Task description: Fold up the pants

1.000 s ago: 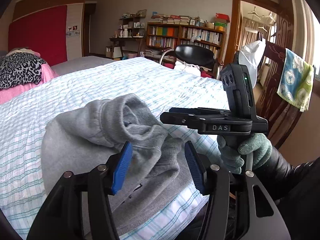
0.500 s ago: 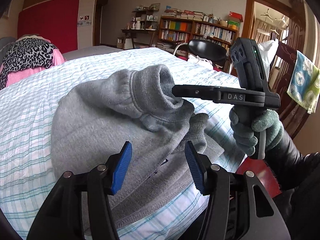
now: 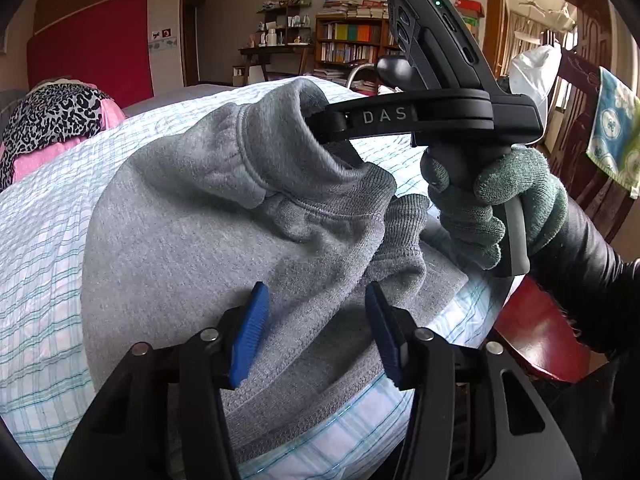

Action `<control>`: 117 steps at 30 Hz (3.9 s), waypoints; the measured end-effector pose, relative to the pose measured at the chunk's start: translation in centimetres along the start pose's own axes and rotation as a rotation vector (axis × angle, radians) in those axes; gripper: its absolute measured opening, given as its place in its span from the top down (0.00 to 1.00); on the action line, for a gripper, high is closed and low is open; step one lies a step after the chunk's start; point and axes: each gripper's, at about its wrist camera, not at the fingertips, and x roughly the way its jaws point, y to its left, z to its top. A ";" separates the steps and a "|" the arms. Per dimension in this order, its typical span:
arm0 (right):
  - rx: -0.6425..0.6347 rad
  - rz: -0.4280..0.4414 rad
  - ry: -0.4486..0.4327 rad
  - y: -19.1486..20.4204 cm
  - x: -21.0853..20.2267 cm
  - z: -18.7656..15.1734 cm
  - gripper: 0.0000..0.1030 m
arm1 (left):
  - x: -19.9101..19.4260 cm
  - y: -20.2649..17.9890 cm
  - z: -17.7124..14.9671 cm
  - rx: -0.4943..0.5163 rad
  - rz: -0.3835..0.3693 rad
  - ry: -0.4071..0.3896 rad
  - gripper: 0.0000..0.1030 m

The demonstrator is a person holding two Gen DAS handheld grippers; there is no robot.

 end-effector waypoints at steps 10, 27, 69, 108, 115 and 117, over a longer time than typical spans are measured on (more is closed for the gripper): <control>0.395 0.038 0.037 -7.5 0.9 -2.3 0.82 | -0.8 -1.4 -0.7 0.057 -0.034 -0.011 0.86; 0.433 0.091 -0.093 -6.0 -5.5 -5.8 0.25 | -1.1 -1.4 -1.4 0.055 -0.034 -0.026 0.86; 0.191 -0.108 -0.125 -0.6 -4.0 -2.2 0.89 | -0.9 -0.6 -1.5 0.001 -0.077 -0.065 0.85; -0.117 -0.310 -0.117 4.0 -2.1 -10.3 0.62 | -2.6 4.3 -2.6 -0.096 0.086 -0.084 0.40; -0.088 -0.304 -0.099 4.3 -2.3 -9.3 0.60 | -2.6 4.3 -2.2 -0.098 0.099 -0.087 0.33; -0.068 -0.286 -0.103 4.5 -2.8 -9.0 0.58 | -2.7 4.4 -2.0 -0.102 0.105 -0.089 0.31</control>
